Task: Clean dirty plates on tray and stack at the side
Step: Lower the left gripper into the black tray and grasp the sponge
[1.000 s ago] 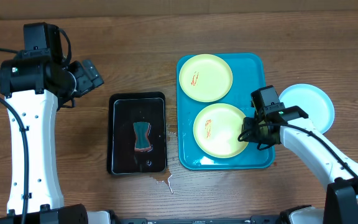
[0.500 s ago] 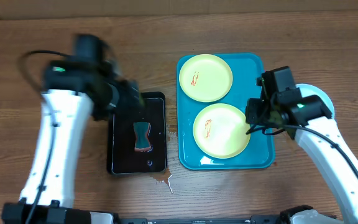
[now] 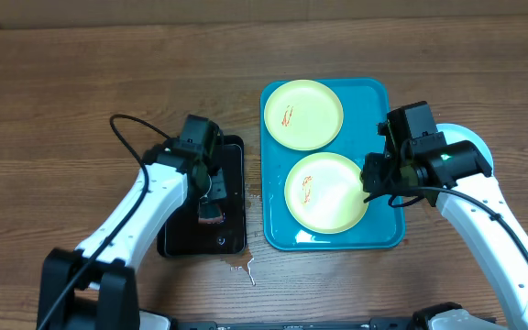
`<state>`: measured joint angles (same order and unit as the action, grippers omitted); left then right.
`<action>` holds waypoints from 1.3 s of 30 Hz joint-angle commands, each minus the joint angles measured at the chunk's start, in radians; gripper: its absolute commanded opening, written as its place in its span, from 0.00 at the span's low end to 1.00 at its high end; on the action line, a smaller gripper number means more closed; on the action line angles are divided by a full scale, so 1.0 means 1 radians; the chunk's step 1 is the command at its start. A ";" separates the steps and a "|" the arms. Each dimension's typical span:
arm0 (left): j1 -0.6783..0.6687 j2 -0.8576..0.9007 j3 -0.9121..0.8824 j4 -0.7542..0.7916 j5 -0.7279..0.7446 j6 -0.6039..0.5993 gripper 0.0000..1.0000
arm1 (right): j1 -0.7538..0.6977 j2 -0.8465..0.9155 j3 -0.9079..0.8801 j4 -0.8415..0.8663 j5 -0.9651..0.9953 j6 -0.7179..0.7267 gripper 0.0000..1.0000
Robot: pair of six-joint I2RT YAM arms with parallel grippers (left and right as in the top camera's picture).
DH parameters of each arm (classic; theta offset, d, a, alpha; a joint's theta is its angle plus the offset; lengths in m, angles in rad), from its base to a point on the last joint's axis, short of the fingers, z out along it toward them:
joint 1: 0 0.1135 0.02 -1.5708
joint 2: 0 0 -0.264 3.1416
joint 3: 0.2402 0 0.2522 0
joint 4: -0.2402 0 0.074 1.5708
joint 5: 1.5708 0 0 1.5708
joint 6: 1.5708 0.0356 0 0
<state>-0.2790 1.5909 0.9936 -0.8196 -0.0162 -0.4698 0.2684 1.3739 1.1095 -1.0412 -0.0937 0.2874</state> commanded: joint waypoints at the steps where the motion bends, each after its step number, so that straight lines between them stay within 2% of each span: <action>1: 0.003 0.093 -0.035 0.026 0.017 -0.013 0.41 | -0.002 -0.005 0.012 0.002 -0.006 0.000 0.41; 5: 0.006 0.175 -0.034 0.044 0.014 0.002 0.04 | -0.002 -0.005 0.012 -0.003 -0.006 0.000 0.41; 12: 0.006 0.151 0.051 -0.032 0.012 0.020 0.04 | -0.002 -0.005 0.012 -0.012 -0.002 0.005 0.38; 16: 0.006 0.113 0.158 -0.132 -0.014 0.029 0.04 | -0.028 -0.005 0.012 -0.037 0.169 0.186 0.39; 19: 0.006 0.079 0.235 -0.210 -0.063 0.033 0.04 | -0.074 -0.005 0.012 -0.046 0.221 0.234 0.44; 21: 0.005 0.061 0.281 -0.256 -0.078 0.060 0.04 | -0.113 -0.005 0.011 -0.048 0.190 0.220 0.48; 27: 0.005 0.018 0.317 -0.297 -0.111 0.066 0.04 | -0.140 0.009 0.008 -0.056 -0.035 -0.017 0.49; 39: 0.003 0.019 0.311 -0.290 -0.118 0.066 0.04 | -0.140 0.063 -0.087 0.000 -0.043 -0.019 0.49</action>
<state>-0.2790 1.6253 1.2915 -1.1152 -0.1112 -0.4152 0.1268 1.4300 1.0523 -1.0546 -0.1261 0.2832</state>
